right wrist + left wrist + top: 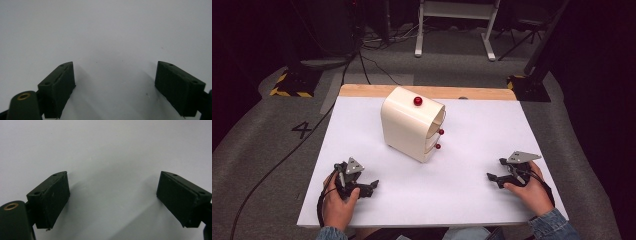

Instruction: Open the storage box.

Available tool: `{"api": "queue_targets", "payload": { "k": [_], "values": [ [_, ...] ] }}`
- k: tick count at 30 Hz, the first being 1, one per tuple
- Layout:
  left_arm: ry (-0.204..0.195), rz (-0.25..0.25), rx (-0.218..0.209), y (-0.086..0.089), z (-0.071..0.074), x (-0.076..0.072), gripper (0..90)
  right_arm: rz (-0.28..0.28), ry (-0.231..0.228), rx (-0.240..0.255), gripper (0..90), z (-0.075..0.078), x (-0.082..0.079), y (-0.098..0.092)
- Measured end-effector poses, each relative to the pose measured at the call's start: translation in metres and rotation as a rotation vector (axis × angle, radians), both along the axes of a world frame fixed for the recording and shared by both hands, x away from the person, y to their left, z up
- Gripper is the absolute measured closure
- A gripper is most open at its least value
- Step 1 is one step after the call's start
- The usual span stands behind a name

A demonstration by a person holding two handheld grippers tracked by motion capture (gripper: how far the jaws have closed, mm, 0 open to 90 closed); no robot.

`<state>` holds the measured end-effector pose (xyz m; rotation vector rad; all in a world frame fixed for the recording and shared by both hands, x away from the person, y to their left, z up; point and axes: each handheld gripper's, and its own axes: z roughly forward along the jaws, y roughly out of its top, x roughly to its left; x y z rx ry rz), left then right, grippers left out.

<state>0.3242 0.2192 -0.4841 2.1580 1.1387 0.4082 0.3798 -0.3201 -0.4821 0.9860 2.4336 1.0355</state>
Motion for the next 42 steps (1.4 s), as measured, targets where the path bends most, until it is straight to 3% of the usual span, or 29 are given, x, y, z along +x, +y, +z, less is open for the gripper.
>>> {"api": "queue_targets", "payload": {
  "k": [2, 3, 4, 6, 8, 15, 25, 34, 42],
  "values": [
    [-0.001, 0.001, 0.000, 0.000, 0.000, 0.000, 11.2, 0.004, 0.002, 0.002, 19.6, 0.000, 0.000, 0.000],
    [0.000, 0.001, 0.000, 0.000, 0.000, -0.001, 11.2, 0.015, 0.007, 0.002, 23.7, 0.001, 0.000, 0.000],
    [-0.002, 0.001, 0.002, 0.000, 0.000, -0.001, 11.1, 0.037, 0.028, -0.012, 37.1, 0.006, 0.000, 0.001],
    [-0.005, -0.001, 0.000, 0.000, -0.001, -0.001, 11.2, 0.054, 0.041, -0.029, 39.3, 0.011, 0.001, 0.004],
    [-0.003, 0.000, 0.000, 0.000, -0.001, -0.001, 11.1, 0.055, 0.035, -0.027, 39.6, 0.013, 0.001, 0.004],
    [-0.009, -0.001, 0.001, 0.000, -0.001, -0.002, 11.2, 0.078, -0.007, 0.056, 42.9, 0.041, 0.002, 0.015],
    [-0.009, -0.001, 0.002, 0.000, -0.001, -0.002, 11.2, 0.132, -0.067, 0.096, 47.8, 0.068, 0.016, 0.039],
    [-0.013, 0.001, 0.004, 0.000, -0.001, -0.002, 11.2, 0.132, -0.079, 0.178, 49.6, 0.079, 0.030, 0.054],
    [-0.013, 0.002, 0.005, 0.000, -0.001, -0.002, 11.2, 0.179, -0.096, 0.174, 49.6, 0.076, 0.043, 0.079]
  ]
}}
